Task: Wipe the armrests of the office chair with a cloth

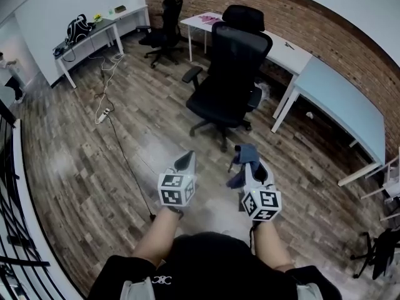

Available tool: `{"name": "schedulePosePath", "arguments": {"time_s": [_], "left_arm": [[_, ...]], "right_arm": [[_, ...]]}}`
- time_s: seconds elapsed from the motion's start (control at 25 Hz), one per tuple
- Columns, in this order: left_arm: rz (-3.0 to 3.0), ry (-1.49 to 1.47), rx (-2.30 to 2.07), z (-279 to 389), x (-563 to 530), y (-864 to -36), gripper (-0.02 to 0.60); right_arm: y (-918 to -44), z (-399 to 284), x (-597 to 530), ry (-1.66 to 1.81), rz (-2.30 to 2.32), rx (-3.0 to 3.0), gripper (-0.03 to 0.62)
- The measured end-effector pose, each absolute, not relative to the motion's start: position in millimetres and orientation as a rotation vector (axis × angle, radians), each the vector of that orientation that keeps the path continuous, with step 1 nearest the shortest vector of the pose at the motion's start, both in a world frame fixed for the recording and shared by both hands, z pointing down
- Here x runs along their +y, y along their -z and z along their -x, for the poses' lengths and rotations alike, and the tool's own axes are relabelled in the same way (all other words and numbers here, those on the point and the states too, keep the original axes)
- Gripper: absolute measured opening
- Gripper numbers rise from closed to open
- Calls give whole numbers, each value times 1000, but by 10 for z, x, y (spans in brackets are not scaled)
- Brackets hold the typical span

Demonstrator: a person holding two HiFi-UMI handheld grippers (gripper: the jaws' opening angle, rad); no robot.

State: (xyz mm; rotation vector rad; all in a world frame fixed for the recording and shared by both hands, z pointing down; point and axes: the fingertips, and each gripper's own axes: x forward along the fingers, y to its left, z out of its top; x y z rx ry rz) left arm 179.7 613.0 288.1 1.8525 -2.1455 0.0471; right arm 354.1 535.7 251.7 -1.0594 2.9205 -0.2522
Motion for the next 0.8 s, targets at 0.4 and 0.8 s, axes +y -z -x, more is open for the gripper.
{"name": "schedulePosePath", "arguments": {"time_s": [0.4,0.8], "left_arm": [[-1851,-77,-2160,-1833,6050,-2897,6],[-1882,-106,-2179,-2293,5675,-2871,6]], "right_arm": [[-2598,-3565,5337,242,1055,2959,94],[-2736,-4075,5063,275,1079,2934,95]]}}
